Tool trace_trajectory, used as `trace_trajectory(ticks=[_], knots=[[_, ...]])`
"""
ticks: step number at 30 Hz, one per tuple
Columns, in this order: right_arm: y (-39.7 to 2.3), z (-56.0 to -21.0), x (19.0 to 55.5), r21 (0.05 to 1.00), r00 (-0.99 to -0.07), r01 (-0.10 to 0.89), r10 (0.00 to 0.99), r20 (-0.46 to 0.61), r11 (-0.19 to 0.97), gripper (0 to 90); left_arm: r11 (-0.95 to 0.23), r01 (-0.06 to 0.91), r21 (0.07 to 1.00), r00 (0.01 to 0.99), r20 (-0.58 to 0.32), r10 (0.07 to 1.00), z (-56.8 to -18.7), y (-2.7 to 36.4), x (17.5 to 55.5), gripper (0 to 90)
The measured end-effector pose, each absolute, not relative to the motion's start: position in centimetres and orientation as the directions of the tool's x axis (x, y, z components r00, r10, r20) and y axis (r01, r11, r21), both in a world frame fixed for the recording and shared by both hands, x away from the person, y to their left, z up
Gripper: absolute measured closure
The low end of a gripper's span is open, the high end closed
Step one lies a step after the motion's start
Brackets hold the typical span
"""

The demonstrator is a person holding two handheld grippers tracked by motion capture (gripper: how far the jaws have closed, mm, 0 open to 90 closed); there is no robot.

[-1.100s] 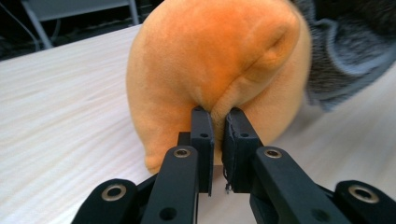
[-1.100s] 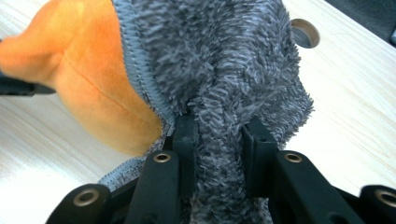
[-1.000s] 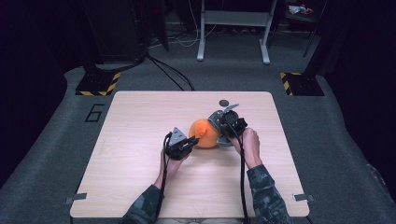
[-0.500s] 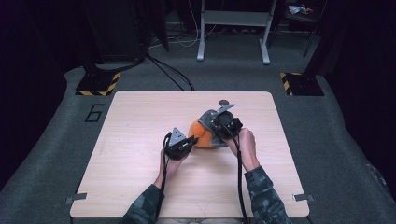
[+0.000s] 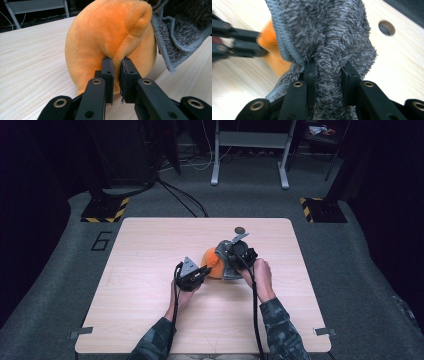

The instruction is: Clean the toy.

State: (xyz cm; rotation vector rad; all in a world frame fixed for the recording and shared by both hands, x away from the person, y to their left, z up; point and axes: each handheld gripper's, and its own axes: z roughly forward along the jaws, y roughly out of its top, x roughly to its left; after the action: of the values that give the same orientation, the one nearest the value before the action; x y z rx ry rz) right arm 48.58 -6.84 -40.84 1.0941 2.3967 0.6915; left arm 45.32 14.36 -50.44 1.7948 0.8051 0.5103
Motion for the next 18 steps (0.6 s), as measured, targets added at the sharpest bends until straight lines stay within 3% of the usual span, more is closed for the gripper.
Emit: trace_trajectory(ticks=[5,18], knots=[[-8.4,-42.8,49.9,0.554,-0.543,0.647,0.827,-0.148,0.524,70.4,-0.205,0.289,0.935,0.682,-0.051,0.729,-50.6,14.5,45.4,82.7],[-10.2,-47.2,52.8,0.425,-0.507,0.752,0.854,-0.116,0.504,70.1,-0.205,0.28,0.938,0.69,-0.048,0.722,-50.6,14.5,45.4,82.3]])
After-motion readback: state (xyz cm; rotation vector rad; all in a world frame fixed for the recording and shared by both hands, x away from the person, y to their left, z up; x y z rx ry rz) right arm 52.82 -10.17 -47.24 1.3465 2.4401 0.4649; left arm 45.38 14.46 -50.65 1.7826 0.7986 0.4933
